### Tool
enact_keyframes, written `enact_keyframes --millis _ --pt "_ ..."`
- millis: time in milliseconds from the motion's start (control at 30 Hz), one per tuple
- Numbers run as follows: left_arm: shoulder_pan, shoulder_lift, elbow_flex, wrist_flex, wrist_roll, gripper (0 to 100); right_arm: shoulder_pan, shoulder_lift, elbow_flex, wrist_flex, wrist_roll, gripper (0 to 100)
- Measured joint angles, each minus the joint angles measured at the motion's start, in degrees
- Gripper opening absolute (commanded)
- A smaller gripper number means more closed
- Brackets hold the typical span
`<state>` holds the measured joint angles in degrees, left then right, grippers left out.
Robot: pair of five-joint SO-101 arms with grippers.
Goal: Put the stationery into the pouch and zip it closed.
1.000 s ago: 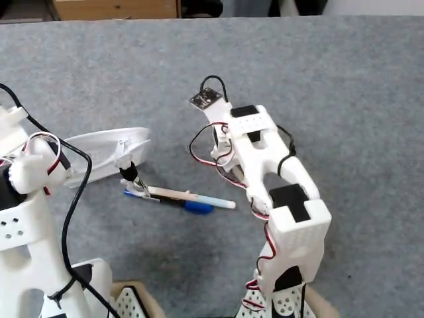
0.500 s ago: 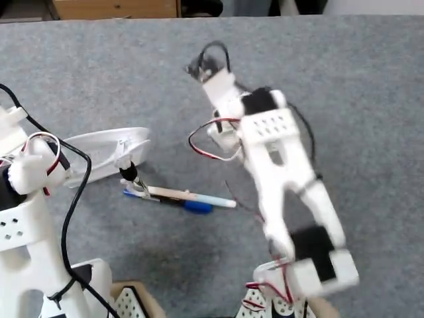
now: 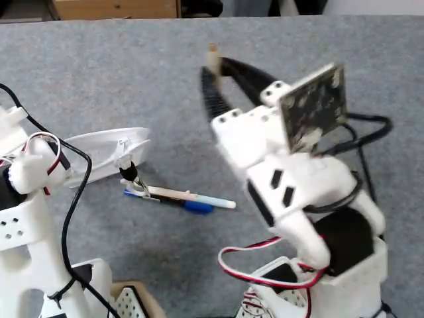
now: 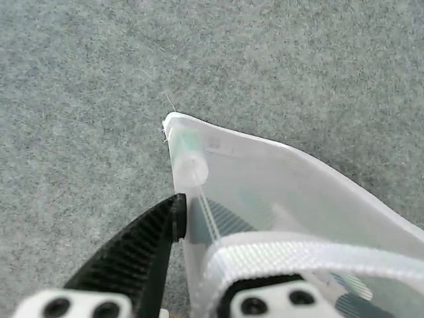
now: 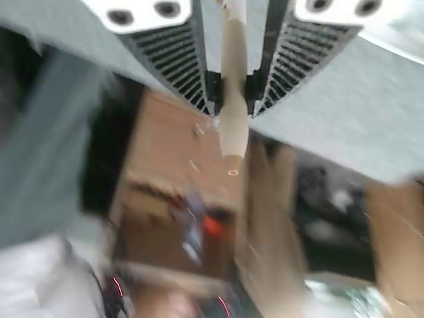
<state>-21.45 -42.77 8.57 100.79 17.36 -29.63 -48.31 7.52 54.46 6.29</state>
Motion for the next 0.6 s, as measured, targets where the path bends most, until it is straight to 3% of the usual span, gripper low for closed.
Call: enact_keyframes --millis 600 --pt "-2.46 0.09 1.14 0.00 0.00 3 -23.82 5.01 4.22 -21.80 3.69 1.2"
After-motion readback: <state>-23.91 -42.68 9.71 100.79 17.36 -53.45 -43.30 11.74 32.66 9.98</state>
